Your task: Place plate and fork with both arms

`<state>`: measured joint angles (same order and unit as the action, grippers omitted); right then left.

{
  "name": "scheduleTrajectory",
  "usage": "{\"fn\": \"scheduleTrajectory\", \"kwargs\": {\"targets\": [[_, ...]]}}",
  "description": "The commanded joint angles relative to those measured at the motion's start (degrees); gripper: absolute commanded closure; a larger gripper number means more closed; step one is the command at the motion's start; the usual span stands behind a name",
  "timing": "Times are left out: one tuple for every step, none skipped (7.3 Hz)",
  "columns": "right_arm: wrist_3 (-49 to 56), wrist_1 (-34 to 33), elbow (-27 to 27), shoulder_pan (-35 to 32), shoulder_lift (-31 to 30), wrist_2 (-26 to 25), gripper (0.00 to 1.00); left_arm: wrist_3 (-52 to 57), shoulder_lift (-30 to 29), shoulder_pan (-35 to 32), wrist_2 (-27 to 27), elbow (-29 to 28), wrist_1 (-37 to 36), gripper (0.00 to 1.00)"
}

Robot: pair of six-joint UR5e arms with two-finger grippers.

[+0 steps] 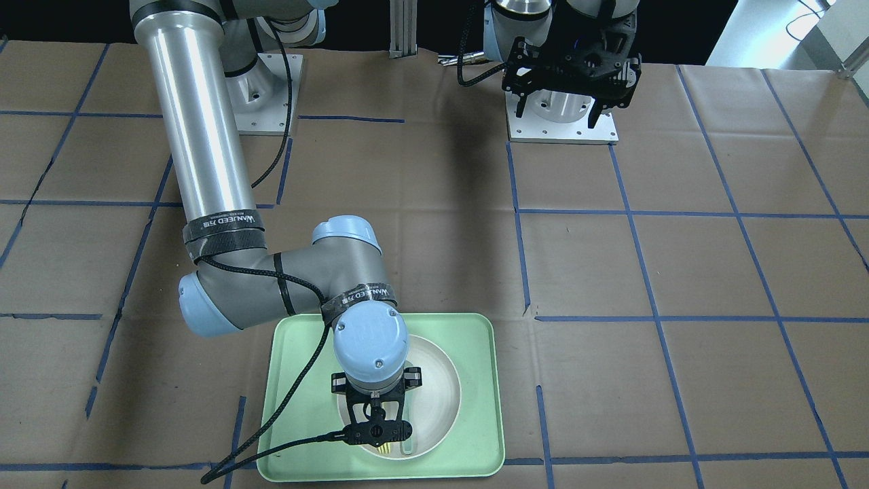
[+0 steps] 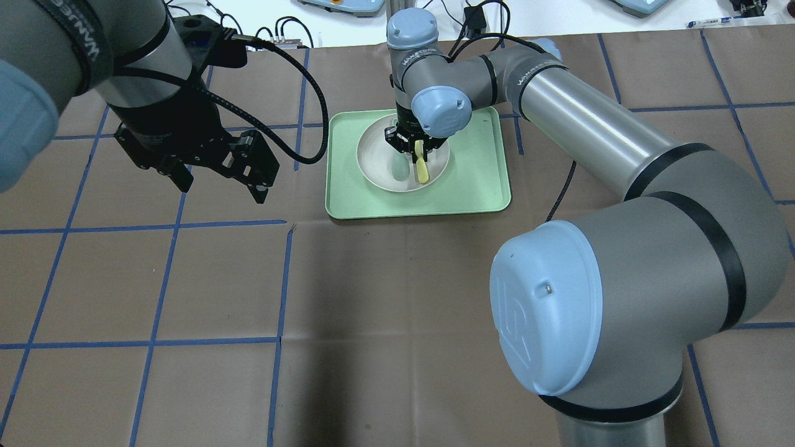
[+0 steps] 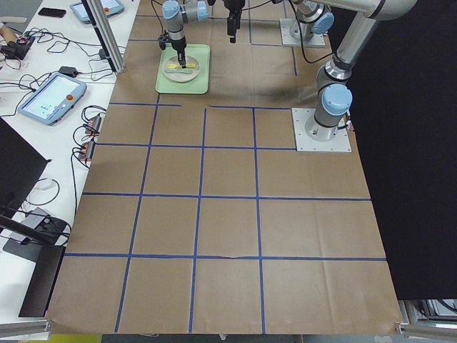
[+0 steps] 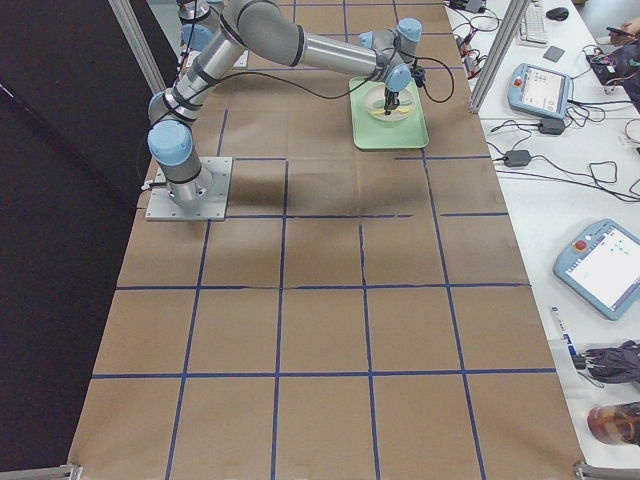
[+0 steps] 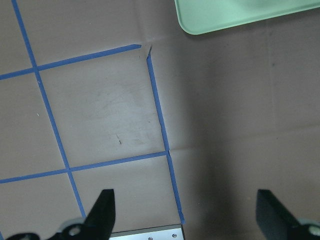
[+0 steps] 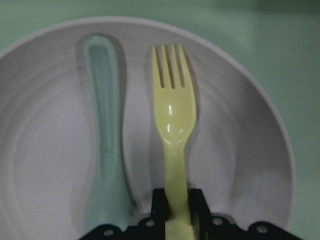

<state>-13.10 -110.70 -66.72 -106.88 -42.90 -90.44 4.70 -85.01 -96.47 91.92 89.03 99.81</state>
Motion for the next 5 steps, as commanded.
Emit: {"fn": "scheduleTrajectory", "kwargs": {"targets": [[0.0,0.05,0.1,0.0,-0.07,0.0,0.92,0.14,0.46,-0.04,0.02,0.44,0.03,0.0],[0.0,0.05,0.19,0.09,-0.25,0.0,0.96,0.22,0.37,-0.04,0.1,0.61,0.03,0.0],[0.0,0.05,0.28,0.09,-0.6,0.61,0.96,0.31,0.46,0.05,0.1,0.62,0.03,0.0],[-0.09,0.4,0.36,0.18,-1.3,1.83,0.97,0.31,0.37,0.05,0.02,0.36,0.03,0.0],[-0.09,1.01,0.45,0.18,-2.44,1.93,0.97,0.31,0.37,0.05,0.1,0.35,0.03,0.0]]}}
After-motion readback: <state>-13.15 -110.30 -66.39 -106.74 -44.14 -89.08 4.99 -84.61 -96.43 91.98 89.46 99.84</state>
